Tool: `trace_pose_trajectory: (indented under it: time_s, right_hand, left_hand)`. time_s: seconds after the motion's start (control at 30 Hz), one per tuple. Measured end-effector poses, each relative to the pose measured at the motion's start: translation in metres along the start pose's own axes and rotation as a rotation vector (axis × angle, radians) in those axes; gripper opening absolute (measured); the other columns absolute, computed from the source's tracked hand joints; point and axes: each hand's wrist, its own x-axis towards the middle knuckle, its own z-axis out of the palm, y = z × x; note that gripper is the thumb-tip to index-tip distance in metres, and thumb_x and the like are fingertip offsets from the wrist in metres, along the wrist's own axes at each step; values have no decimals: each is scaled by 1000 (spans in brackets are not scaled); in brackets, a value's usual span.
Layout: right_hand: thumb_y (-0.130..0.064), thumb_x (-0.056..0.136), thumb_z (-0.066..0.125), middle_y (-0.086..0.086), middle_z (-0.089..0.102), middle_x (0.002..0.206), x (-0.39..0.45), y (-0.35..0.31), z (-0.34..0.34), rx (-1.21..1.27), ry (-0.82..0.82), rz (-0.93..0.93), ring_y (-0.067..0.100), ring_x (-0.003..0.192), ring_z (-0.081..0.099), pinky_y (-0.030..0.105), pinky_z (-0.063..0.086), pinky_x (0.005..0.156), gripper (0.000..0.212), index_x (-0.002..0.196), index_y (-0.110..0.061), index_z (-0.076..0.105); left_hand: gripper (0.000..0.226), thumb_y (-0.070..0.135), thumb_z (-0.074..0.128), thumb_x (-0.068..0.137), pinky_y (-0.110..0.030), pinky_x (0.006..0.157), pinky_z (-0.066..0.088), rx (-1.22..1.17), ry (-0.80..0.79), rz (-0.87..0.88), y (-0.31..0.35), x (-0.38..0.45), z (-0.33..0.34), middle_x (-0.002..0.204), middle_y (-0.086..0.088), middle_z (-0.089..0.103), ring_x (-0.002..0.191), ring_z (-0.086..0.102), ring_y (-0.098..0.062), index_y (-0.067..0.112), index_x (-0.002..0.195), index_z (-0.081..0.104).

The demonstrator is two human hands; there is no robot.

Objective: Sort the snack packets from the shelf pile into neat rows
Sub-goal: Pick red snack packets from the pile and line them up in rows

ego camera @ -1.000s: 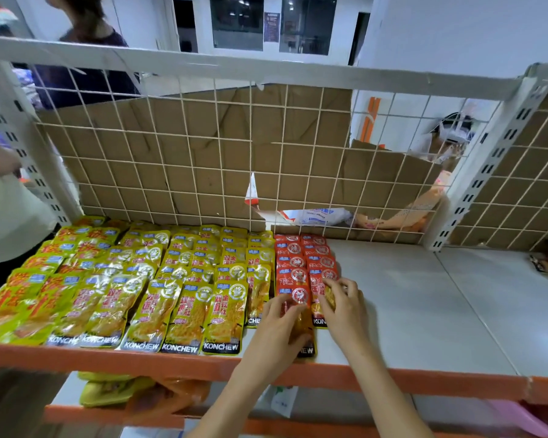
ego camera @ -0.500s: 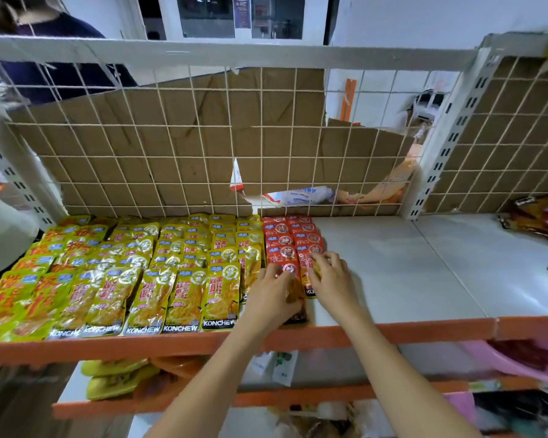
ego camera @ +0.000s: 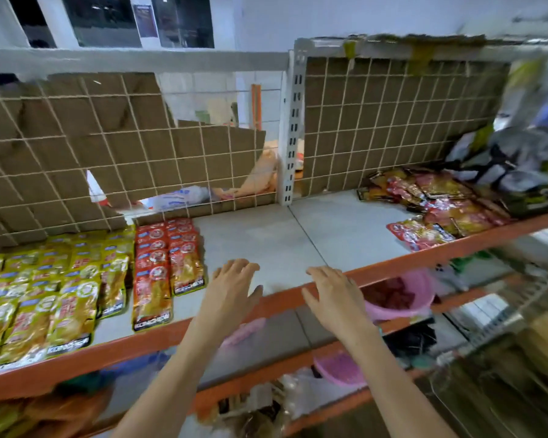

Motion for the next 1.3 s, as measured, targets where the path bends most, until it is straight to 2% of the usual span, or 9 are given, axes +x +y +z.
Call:
trace_pose_trajectory:
  time_s: [0.1, 0.23, 0.43, 0.67, 0.8, 0.87, 1.03, 1.13, 1.3]
  right_hand:
    - [-34, 91, 53, 2, 58, 125, -30, 61, -17, 0, 19, 96, 25, 119, 51, 36, 41, 94, 39, 126, -16, 55]
    - [-37, 96, 43, -5, 50, 131, -74, 142, -40, -41, -7, 207, 17, 121, 46, 31, 39, 96, 39, 131, -21, 48]
    - [-39, 98, 40, -5, 50, 131, -122, 231, -63, -58, -4, 425, 17, 119, 49, 28, 40, 95, 38, 133, -24, 45]
    - [-42, 97, 39, -5, 55, 125, -111, 296, -67, -17, 27, 503, 14, 116, 50, 26, 43, 92, 39, 131, -25, 49]
    - [-39, 97, 42, -1, 56, 121, -71, 342, -73, 11, 48, 473, 18, 115, 50, 27, 41, 92, 34, 122, -20, 54]
    - [-38, 97, 42, -2, 55, 124, -46, 367, -79, 8, 46, 453, 18, 117, 48, 29, 41, 95, 35, 126, -20, 52]
    - [-34, 97, 45, -3, 58, 118, 22, 429, -106, 32, 36, 401, 17, 111, 52, 30, 43, 92, 28, 120, -21, 55]
    - [-34, 97, 46, -5, 57, 120, 58, 460, -121, 79, 65, 377, 15, 114, 50, 30, 42, 94, 30, 123, -21, 55]
    - [-32, 95, 50, -4, 60, 114, 107, 496, -123, 193, 83, 339, 17, 109, 51, 33, 45, 92, 26, 117, -20, 60]
  left_hand:
    - [34, 33, 67, 62, -37, 64, 54, -51, -27, 81, 64, 25, 24, 87, -1, 69, 80, 68, -27, 16, 92, 70]
    - [33, 41, 51, 70, -34, 61, 54, -131, -74, 151, 151, 59, 44, 82, 0, 68, 76, 67, -25, 19, 87, 70]
    - [59, 51, 35, 72, -39, 81, 48, -281, -155, 239, 248, 98, 75, 99, -5, 66, 96, 61, -30, 16, 107, 67]
    - [35, 31, 57, 89, -31, 90, 40, -368, -173, 299, 306, 156, 103, 117, -3, 60, 109, 53, -22, 16, 121, 59]
    - [37, 34, 57, 88, -34, 92, 42, -473, -160, 243, 325, 211, 127, 113, -2, 60, 109, 53, -21, 15, 119, 59]
    - [36, 34, 57, 87, -37, 91, 44, -515, -137, 197, 336, 241, 136, 112, -3, 60, 108, 54, -22, 15, 118, 59]
    - [35, 28, 56, 92, -31, 91, 44, -604, -101, 68, 361, 316, 157, 116, -3, 58, 108, 54, -17, 12, 123, 56]
    - [36, 27, 56, 92, -32, 93, 42, -618, -66, -34, 367, 358, 166, 119, -8, 58, 109, 53, -21, 7, 123, 56]
    - [25, 25, 59, 90, -28, 74, 43, -582, -35, -183, 368, 403, 178, 95, -4, 62, 87, 57, -18, 8, 108, 62]
